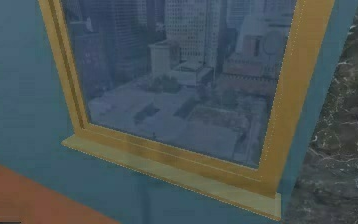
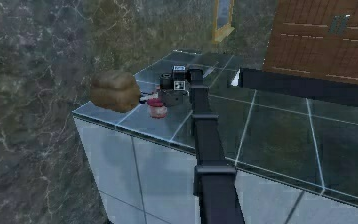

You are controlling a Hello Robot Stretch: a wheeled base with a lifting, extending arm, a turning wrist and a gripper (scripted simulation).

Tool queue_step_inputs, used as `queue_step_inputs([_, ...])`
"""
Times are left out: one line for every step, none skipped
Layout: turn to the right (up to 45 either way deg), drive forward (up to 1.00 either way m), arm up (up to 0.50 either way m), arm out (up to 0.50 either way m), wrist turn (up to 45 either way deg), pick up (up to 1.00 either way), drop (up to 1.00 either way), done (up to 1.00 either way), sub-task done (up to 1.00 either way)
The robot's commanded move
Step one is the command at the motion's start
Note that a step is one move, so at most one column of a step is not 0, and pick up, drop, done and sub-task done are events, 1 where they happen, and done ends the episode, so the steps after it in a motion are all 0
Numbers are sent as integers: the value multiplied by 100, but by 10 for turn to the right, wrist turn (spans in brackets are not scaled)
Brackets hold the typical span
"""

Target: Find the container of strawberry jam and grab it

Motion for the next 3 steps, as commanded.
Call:
queue_step_inputs([0, 0, 0, 0, 0, 100, 0, 0, 0])
queue_step_inputs([0, 0, 8, 0, 0, 0, 0, 0, 0])
queue_step_inputs([0, 0, 0, 0, 0, 0, 0, 100, 0])
